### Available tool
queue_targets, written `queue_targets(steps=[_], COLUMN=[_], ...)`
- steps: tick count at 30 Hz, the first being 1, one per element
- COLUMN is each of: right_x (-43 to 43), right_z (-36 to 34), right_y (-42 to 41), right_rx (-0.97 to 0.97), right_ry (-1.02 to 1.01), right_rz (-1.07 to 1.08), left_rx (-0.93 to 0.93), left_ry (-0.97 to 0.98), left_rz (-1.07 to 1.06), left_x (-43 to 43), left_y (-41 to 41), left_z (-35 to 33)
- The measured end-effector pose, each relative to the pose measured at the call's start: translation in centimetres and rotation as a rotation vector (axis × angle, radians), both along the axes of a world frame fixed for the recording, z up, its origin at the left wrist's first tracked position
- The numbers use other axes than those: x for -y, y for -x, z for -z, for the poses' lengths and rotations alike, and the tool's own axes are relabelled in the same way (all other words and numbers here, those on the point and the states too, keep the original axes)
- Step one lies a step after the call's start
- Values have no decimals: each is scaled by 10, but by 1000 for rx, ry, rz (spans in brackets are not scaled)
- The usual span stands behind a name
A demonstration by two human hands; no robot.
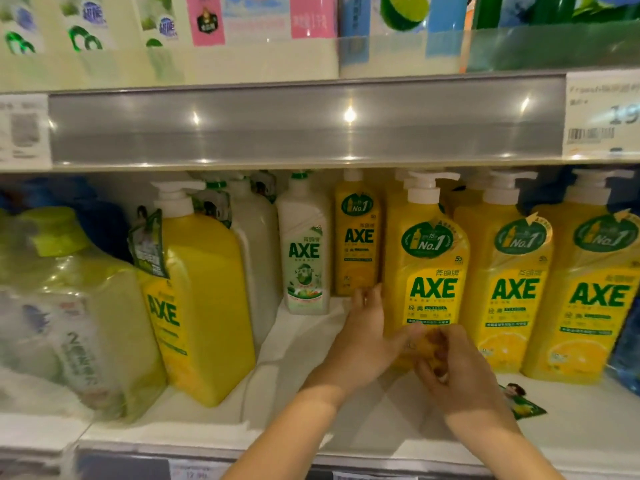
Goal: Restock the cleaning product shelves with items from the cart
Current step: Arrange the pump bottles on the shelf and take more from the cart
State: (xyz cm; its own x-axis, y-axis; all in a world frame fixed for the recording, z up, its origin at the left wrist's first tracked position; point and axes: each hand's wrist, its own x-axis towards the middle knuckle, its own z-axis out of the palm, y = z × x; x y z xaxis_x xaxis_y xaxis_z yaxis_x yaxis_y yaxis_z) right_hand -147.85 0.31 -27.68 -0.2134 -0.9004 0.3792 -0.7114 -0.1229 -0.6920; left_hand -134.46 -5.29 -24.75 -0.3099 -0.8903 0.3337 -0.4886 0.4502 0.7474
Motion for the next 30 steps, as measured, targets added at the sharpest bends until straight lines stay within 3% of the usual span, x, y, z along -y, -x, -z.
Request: queue_targets(steps=[4,8,12,19,24,30], right_x=[-8,-15,-2,25,34,37], right_z=[-10,-24,-42,-46,-38,-41], right_y=[-8,-58,-118,-198,-221,-215], right_rx=[68,260,390,440,470,315], right_ry=[182,219,129,-45,-22,16], right_rz=[-4,-226,-449,-663,-542,-467], left_rx=[-142,-192,-254,-272,-368,-494], left_ry=[214,392,310,289,276,165], left_rz=[-138,-302,-271,-469,-487,-418], left_x=[-21,-35,-54,-75,-79,-70], left_y=[-50,-94,-126,-177,-191,-192], left_z=[-11,-13,0,13,16,25])
